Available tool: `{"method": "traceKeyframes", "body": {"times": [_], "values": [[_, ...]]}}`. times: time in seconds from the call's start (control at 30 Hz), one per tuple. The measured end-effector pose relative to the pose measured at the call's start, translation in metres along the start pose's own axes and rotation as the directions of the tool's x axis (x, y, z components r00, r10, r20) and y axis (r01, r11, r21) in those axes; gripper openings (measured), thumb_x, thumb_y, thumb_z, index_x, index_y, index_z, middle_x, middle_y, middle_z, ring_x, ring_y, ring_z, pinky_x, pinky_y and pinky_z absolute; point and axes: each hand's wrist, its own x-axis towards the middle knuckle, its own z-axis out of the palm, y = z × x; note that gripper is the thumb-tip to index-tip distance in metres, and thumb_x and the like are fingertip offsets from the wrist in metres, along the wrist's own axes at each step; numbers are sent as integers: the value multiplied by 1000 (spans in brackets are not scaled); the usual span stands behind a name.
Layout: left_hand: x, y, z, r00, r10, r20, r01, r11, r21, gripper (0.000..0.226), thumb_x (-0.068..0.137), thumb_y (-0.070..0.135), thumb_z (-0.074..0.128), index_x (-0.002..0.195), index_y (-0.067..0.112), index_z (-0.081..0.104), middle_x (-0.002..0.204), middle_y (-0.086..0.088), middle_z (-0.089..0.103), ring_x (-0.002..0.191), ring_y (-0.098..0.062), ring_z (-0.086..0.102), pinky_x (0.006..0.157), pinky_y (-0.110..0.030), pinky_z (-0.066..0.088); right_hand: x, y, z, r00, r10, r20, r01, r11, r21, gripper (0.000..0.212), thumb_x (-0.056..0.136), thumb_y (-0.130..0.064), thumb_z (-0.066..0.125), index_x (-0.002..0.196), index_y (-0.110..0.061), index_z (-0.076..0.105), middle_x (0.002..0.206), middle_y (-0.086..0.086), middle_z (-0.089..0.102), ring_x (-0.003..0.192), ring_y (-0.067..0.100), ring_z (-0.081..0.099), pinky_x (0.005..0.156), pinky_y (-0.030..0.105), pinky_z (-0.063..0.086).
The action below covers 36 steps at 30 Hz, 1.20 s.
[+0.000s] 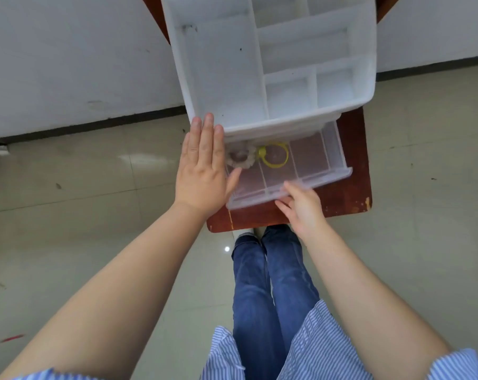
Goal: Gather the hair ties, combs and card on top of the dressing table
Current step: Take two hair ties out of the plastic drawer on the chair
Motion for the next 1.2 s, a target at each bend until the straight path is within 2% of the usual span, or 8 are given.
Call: {"method": "traceKeyframes", "body": {"times": [0.13, 0.23, 0.37, 0.57, 0.73, 0.9, 1.03, 1.2], "values": [[-5, 4, 1, 1000, -10, 22, 10, 1000, -10, 66, 76, 29, 54, 115, -23, 47, 117, -47, 53, 106, -63, 50, 86, -67, 42, -20, 11, -23, 999, -37, 8, 38, 926, -375, 31, 94, -24, 53, 116, -2, 50, 78, -1, 58, 77, 16, 62, 76, 26, 50], [-25, 22, 14, 992, 103, 68, -98, 993, -71, 65, 63, 14, 77, 116, -16, 54, 119, -39, 58, 108, -56, 54, 82, -68, 45, -36, 2, -29, 960, -223, 167, 258, 485, -835, 19, 90, -22, 58, 96, -4, 61, 60, -9, 54, 69, 20, 64, 58, 17, 42], [-42, 52, 32, 909, 320, 268, -223, 915, -336, 52, 77, -1, 67, 125, -12, 49, 131, -33, 52, 122, -47, 48, 98, -54, 45, -35, -27, -9, 760, -450, 469, 462, -134, -877, 18, 88, -11, 56, 103, -3, 62, 86, 9, 65, 90, 31, 60, 72, 29, 47], [3, 60, 43, 861, -225, 457, 309, 944, -118, 38, 87, 6, 52, 123, -1, 45, 126, -20, 51, 117, -34, 46, 87, -41, 47, 13, -50, 27, 785, -349, 511, 283, -532, -798, 36, 87, -8, 56, 123, -4, 51, 128, 21, 50, 117, 38, 48, 90, 43, 47], [25, 56, 52, 777, -223, 588, 219, 973, 80, 39, 88, -5, 47, 126, -2, 50, 134, -18, 47, 128, -34, 38, 90, -43, 49, 22, -54, 20, 752, -385, 535, 365, -432, -825, 22, 86, -7, 54, 105, 0, 64, 125, 20, 51, 116, 35, 46, 87, 39, 46], [19, 52, 48, 827, -131, 546, 142, 990, 22, 34, 89, 3, 47, 123, 3, 51, 124, -20, 57, 118, -37, 47, 85, -43, 47, -15, -58, -16, 755, -402, 518, 617, 165, -770, 9, 75, 4, 61, 70, -3, 60, 72, 2, 58, 69, 8, 54, 60, 13, 39], [7, 49, 35, 858, -150, 491, 301, 922, -245, 24, 90, 13, 47, 111, 2, 51, 101, -26, 66, 92, -40, 60, 65, -38, 42, -31, -43, -52, 932, -26, 362, 338, 423, -841, 26, 81, 11, 55, 74, -14, 59, 49, -10, 56, 44, -6, 53, 51, 4, 43], [-11, 49, 12, 869, -185, 459, 397, 814, -424, 19, 91, 13, 50, 107, 2, 55, 101, -20, 68, 89, -36, 62, 66, -31, 40, -27, -20, -49, 989, 40, 139, 74, 687, -723, 32, 93, 7, 40, 118, -11, 48, 66, 1, 57, 49, 7, 54, 47, 15, 44]]}}
